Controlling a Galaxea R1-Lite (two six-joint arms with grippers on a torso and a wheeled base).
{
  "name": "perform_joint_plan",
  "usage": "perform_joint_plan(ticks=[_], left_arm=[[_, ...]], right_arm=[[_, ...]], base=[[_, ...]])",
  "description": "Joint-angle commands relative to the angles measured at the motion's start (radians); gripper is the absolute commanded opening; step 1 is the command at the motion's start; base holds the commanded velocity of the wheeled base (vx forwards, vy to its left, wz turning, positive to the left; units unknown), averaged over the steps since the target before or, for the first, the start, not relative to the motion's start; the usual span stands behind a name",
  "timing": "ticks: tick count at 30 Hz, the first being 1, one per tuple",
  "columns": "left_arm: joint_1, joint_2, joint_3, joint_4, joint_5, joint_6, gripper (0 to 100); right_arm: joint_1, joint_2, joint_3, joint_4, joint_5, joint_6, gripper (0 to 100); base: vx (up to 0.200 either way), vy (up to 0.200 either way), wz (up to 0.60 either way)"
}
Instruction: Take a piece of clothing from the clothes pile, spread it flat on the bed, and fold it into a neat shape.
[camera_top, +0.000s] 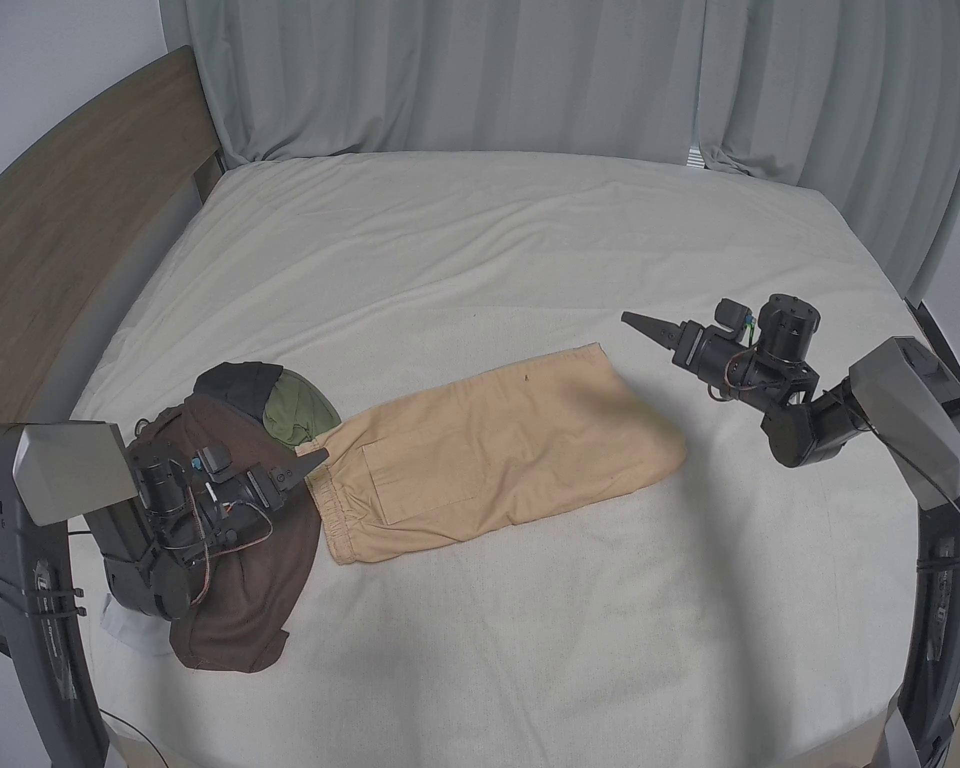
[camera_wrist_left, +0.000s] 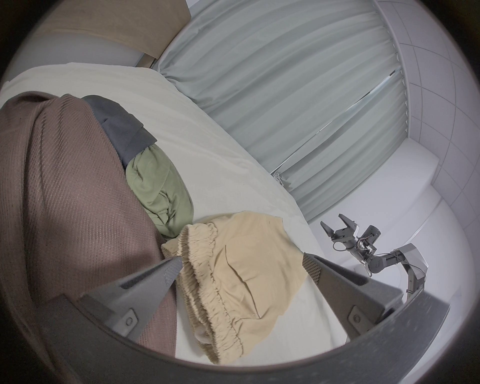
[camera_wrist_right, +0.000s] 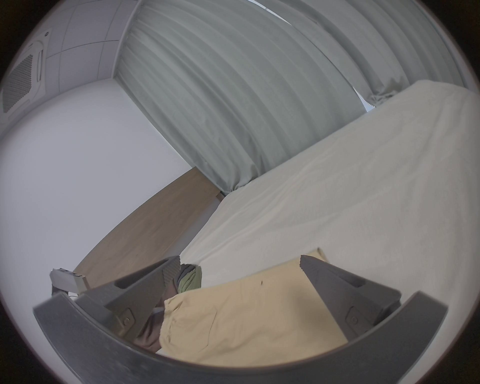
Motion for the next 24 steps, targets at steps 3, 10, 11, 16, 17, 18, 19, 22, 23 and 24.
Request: perform_joint_plan(ticks=[3, 10, 11, 16, 17, 18, 19, 22, 23, 24], left_arm=[[-0.01, -0.121, 0.094, 0.001, -0.048, 0.009, 100], [-0.03, -0.143, 0.137, -0.001, -0.063, 0.107, 100], [-0.035, -0.141, 0.142, 0.001, -0.068, 0.132, 100], [-0.056, -0.146, 0.163, 0.001, -0.068, 0.172, 100], [-0.059, -0.147, 0.165, 0.001, -0.068, 0.179, 100], [-0.061, -0.147, 0.165, -0.001, -0.066, 0.192, 100], [-0.061, -0.146, 0.165, -0.001, -0.066, 0.207, 100], [-0.061, -0.143, 0.163, 0.001, -0.061, 0.253, 100], [-0.061, -0.141, 0.163, 0.001, -0.058, 0.264, 100], [-0.061, -0.14, 0.16, -0.001, -0.057, 0.275, 100]], right_arm=[[-0.015, -0.115, 0.314, -0.191, 0.076, 0.029, 100], [-0.007, -0.107, 0.512, -0.412, 0.081, 0.06, 100], [-0.007, -0.101, 0.537, -0.447, 0.087, 0.065, 100], [-0.012, -0.078, 0.606, -0.564, 0.101, 0.103, 100], [-0.013, -0.084, 0.62, -0.563, 0.102, 0.103, 100], [-0.015, -0.089, 0.638, -0.563, 0.102, 0.103, 100], [-0.016, -0.092, 0.653, -0.563, 0.102, 0.103, 100], [-0.021, -0.09, 0.673, -0.563, 0.097, 0.1, 100], [-0.022, -0.09, 0.675, -0.561, 0.096, 0.1, 100], [-0.024, -0.09, 0.676, -0.559, 0.096, 0.1, 100]], base=[[0.0, 0.0, 0.0], [0.0, 0.0, 0.0], [0.0, 0.0, 0.0], [0.0, 0.0, 0.0], [0.0, 0.0, 0.0], [0.0, 0.0, 0.0], [0.0, 0.0, 0.0], [0.0, 0.0, 0.0], [0.0, 0.0, 0.0], [0.0, 0.0, 0.0]])
